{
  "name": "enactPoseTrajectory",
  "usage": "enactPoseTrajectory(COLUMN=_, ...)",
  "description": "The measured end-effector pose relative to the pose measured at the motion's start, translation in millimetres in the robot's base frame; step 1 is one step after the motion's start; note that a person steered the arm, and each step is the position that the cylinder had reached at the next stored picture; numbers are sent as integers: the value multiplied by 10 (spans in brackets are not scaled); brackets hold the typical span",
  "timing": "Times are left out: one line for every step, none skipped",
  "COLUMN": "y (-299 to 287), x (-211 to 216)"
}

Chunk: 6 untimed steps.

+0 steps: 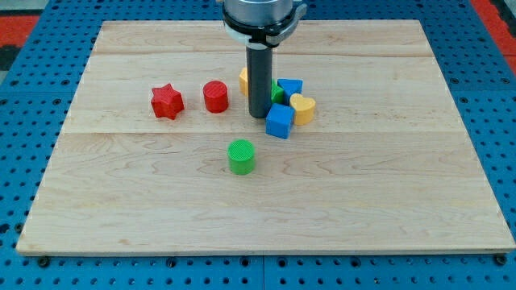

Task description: Slide the red circle to the top right of the red star

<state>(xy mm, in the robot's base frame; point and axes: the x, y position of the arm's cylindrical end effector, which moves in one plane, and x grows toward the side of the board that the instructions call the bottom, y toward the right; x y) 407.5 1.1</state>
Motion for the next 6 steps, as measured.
enactPoseTrajectory(y=6, x=-22)
enactPoseTrajectory(y=145, x=-77)
enactPoseTrajectory(y=35, x=-78)
enactPoseTrajectory(y=-444, x=-189)
enactPoseTrajectory(y=-649, x=-357)
enactPoseTrajectory(y=-616, x=-353)
